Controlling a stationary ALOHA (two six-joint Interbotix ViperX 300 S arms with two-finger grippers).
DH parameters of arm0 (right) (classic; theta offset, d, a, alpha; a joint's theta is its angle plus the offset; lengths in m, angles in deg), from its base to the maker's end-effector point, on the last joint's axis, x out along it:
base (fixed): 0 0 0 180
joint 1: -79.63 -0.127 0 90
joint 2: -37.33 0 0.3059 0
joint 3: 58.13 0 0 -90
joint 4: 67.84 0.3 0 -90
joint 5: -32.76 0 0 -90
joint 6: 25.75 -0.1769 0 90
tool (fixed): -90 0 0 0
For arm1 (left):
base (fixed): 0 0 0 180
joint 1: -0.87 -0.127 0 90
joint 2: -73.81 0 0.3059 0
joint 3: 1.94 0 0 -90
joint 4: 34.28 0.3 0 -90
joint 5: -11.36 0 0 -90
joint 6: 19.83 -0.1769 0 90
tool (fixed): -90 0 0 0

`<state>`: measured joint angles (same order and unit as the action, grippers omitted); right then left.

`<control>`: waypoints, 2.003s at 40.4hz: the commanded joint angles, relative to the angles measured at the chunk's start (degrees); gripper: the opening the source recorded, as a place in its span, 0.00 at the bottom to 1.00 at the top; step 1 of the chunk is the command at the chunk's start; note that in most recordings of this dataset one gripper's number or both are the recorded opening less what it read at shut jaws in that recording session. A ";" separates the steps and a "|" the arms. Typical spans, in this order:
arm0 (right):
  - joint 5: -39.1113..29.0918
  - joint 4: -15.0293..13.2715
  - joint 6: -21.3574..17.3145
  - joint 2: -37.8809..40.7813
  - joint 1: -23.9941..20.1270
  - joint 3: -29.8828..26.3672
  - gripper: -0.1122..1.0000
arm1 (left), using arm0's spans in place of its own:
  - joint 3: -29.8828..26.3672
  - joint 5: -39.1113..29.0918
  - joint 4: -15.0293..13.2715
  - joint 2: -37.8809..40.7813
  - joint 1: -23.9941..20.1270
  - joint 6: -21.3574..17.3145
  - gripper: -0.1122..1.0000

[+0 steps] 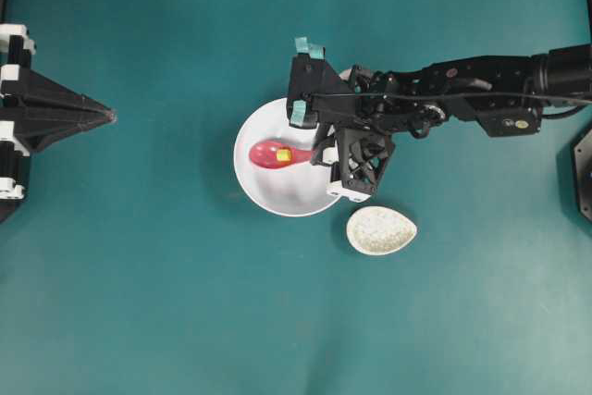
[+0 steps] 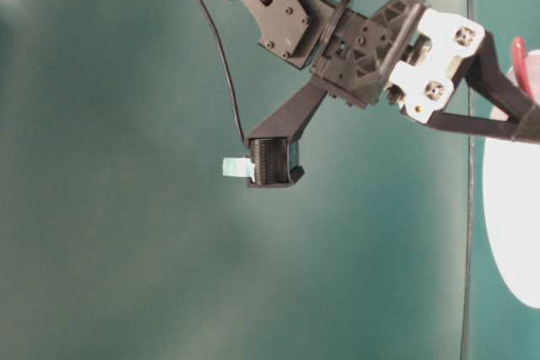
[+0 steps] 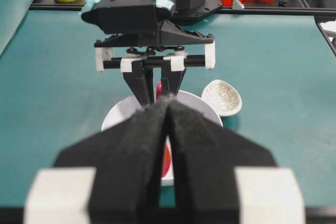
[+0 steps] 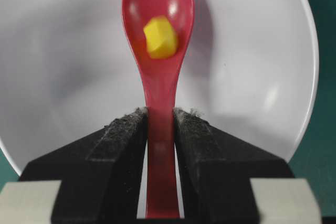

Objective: Scoop the yellow hexagonal prism block from the bowl with a spoon using the right arm.
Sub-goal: 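Lower the spoon into the bowl and slide it under the yellow block, then tilt and raise the spoon holding the yellow block above the bowl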

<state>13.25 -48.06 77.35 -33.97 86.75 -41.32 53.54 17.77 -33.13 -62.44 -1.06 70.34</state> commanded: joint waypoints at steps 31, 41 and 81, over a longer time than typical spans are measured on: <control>0.44 0.18 0.00 -0.79 -0.26 -1.23 0.32 | -1.67 0.26 0.09 0.26 -0.09 0.26 0.10; 0.00 0.00 0.18 -1.23 -0.18 -1.41 0.32 | -1.67 0.26 0.18 0.26 -0.09 0.26 0.10; -5.19 -2.55 0.09 -9.93 0.70 -1.49 0.32 | -1.67 0.26 0.18 0.26 -0.09 0.26 0.10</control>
<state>8.50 -50.44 77.52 -41.36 87.19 -41.32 53.54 17.77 -33.13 -62.44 -1.06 70.52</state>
